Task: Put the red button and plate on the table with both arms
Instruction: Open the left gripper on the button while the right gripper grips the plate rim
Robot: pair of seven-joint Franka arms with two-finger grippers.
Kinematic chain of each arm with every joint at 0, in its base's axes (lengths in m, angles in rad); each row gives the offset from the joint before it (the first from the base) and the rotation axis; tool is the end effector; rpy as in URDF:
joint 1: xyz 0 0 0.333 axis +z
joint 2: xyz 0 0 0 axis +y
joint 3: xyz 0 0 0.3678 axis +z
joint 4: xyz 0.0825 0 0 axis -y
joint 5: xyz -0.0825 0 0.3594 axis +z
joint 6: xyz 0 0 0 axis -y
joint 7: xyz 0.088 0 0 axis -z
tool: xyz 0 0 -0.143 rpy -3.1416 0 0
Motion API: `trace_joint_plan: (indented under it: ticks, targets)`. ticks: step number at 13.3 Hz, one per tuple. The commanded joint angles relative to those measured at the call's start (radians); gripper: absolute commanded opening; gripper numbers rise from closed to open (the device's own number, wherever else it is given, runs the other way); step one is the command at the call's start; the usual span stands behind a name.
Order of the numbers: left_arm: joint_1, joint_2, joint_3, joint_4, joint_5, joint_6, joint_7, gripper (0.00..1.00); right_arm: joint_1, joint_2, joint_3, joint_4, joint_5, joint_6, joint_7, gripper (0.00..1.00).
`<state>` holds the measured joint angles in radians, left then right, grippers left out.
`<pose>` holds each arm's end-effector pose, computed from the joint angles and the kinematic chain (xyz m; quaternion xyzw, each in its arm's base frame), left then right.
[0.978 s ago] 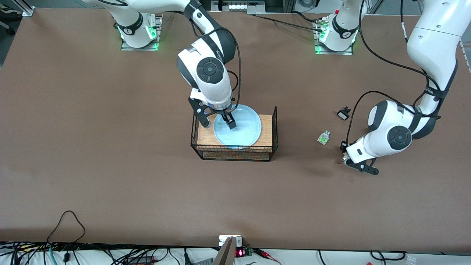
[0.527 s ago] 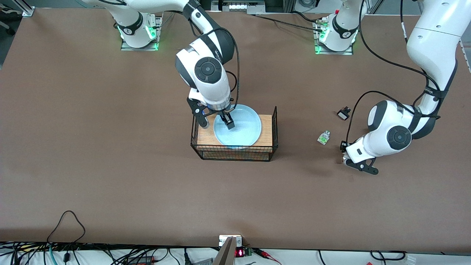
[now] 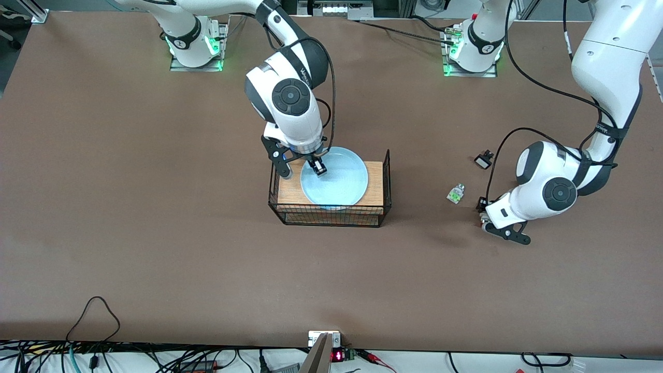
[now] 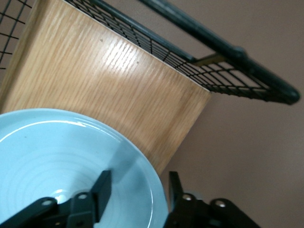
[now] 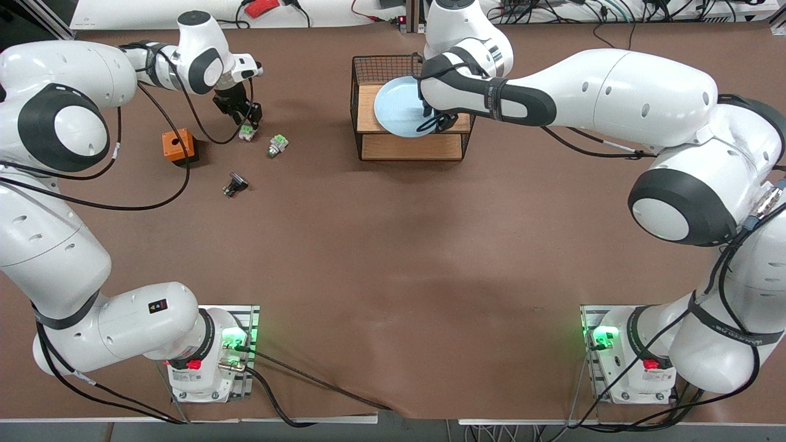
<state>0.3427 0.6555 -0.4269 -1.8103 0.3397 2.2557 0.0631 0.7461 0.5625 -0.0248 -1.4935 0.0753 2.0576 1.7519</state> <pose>0.6432 -0.0135 0.2170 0.9850 -0.1596 -0.0656 0.0063 0.5274 0.4764 0.3629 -0.8620 0.5062 0.0249 0.0096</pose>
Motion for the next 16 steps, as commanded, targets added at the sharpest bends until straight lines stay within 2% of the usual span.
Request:
trace_joint_plan:
  ticks: [1, 4, 8, 9, 13, 16]
  targets:
    - [0.007, -0.02, -0.013, -0.011, -0.004, -0.002, -0.003, 1.0, 0.002, -0.029, -0.001, -0.034, 0.009, 0.009, 0.003, 0.37]
    - [0.001, -0.092, -0.045, 0.023, -0.004, -0.092, -0.051, 1.0, 0.002, -0.038, -0.001, -0.034, 0.009, 0.003, 0.004, 0.26]
    - [-0.001, -0.116, -0.159, 0.198, -0.004, -0.391, -0.167, 1.0, 0.01, -0.038, -0.001, -0.047, 0.008, 0.003, -0.017, 0.03]
    - [-0.001, -0.116, -0.18, 0.256, -0.004, -0.456, -0.178, 1.0, 0.012, -0.038, -0.001, -0.05, 0.008, 0.003, -0.043, 0.0]
    - [-0.001, -0.132, -0.254, 0.426, -0.011, -0.672, -0.178, 1.0, 0.013, -0.053, -0.001, -0.053, 0.008, 0.0, -0.071, 0.0]
    - [-0.004, -0.184, -0.265, 0.451, -0.016, -0.714, -0.172, 1.0, 0.012, -0.13, -0.001, -0.051, 0.012, -0.017, -0.071, 0.0]
